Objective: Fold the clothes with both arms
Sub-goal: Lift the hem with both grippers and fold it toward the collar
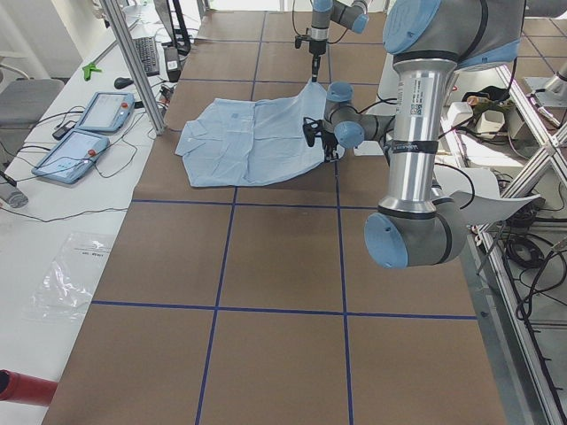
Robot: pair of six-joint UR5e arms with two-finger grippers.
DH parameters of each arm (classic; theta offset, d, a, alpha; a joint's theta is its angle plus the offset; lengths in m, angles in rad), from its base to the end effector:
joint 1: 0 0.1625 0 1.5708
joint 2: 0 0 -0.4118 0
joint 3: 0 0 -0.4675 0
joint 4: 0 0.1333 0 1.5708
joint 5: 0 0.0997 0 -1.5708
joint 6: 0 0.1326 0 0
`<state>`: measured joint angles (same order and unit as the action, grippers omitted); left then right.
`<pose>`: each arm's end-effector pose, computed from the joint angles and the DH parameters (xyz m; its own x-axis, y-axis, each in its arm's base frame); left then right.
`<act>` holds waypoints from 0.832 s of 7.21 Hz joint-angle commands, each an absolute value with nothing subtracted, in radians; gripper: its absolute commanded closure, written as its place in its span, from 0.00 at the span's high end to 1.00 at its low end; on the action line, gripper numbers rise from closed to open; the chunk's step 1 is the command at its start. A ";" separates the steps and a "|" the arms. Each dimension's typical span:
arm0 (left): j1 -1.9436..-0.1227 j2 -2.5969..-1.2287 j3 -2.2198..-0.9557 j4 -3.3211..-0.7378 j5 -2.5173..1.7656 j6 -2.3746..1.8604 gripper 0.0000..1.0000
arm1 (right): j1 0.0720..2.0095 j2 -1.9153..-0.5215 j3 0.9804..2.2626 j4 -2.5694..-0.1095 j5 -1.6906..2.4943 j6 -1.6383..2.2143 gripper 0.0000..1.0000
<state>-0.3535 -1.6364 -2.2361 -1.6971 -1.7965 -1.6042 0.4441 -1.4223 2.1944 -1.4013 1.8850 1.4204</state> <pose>0.4689 -0.2835 0.2706 0.6078 -0.2590 -0.7507 0.1991 0.9648 -0.1716 -0.4629 -0.3225 0.2372 0.5528 0.1052 0.8266 -0.1013 0.9931 -0.0587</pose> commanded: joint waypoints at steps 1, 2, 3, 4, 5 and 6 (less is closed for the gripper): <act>-0.368 -1.631 -2.234 -1.695 -1.798 -1.585 0.00 | 0.474 -1.424 2.194 -1.397 1.908 1.413 0.00; -0.380 -1.632 -2.233 -1.695 -1.799 -1.583 0.00 | 0.504 -1.422 2.192 -1.397 1.939 1.408 0.00; -0.397 -1.640 -2.233 -1.695 -1.825 -1.563 0.00 | 0.543 -1.422 2.191 -1.396 1.981 1.387 0.00; -0.423 -1.643 -2.233 -1.697 -1.854 -1.534 0.00 | 0.566 -1.420 2.191 -1.396 2.012 1.373 0.00; -0.440 -1.646 -2.233 -1.697 -1.858 -1.534 0.00 | 0.577 -1.417 2.191 -1.394 2.016 1.371 0.00; -0.477 -1.657 -2.233 -1.698 -1.882 -1.534 0.00 | 0.586 -1.416 2.189 -1.393 2.014 1.371 0.00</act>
